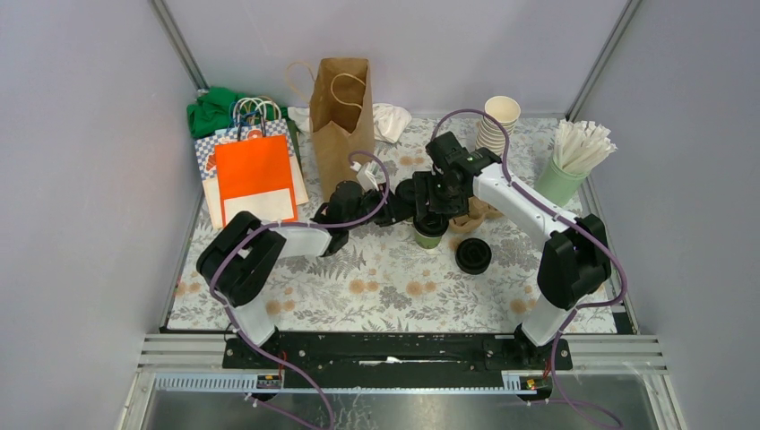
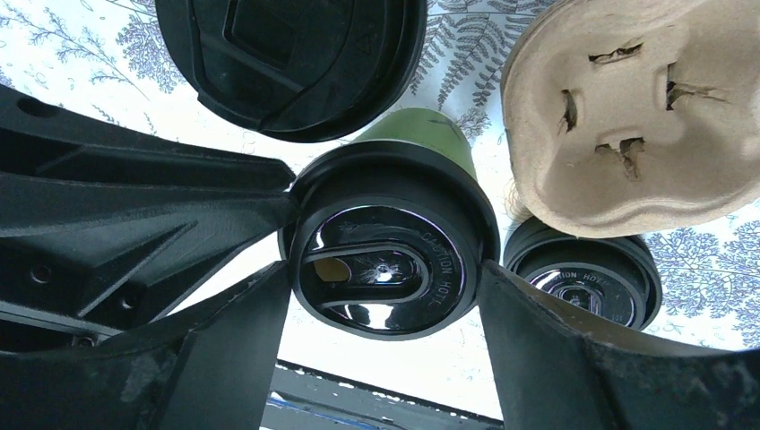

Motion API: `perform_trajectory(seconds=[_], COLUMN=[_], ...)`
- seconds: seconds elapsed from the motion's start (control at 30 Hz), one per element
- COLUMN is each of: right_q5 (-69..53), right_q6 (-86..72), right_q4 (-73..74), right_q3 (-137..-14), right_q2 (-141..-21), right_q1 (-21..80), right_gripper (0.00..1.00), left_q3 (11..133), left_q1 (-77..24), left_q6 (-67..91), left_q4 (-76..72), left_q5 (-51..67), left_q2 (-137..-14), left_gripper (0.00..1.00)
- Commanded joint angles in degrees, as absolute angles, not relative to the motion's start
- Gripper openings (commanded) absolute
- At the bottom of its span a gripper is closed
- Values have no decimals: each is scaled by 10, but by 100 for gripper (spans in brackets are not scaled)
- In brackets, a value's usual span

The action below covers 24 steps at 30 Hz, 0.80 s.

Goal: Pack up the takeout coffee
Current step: Close the cup lid on the coffee cup.

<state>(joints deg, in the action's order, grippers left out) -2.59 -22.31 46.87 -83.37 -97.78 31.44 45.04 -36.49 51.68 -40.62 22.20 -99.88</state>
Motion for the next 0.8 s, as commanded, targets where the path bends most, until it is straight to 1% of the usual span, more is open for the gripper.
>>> perform_trajectory(seconds=[0.0, 0.13, 0.33, 0.6, 0.7, 0.77], right_q5=[-55, -46, -35, -18, -7, -15], right_q6=[-223, -224, -227, -227, -240, -253], right_q4=[458, 456, 450, 454, 437, 418], right_q3=[-828, -833, -831, -827, -804, -782], right_q2=[-969, -961, -938, -918, -893, -872], right_q1=[325, 324, 324, 322, 312, 293], right_gripper=[85, 94, 100, 100, 99, 93], left_q3=[468, 495, 513, 519, 521, 523], left_q1=[-373, -372, -372, -372, -373, -373], left_q6=[456, 434, 427, 428, 429, 430], left_q4=[-293, -256, -237, -233, -232, -232], left_q5=[176, 166, 168, 170, 174, 177], left_q2=[-998, -989, -985, -974, -968, -965], left_gripper=[20, 21, 23, 25, 27, 30])
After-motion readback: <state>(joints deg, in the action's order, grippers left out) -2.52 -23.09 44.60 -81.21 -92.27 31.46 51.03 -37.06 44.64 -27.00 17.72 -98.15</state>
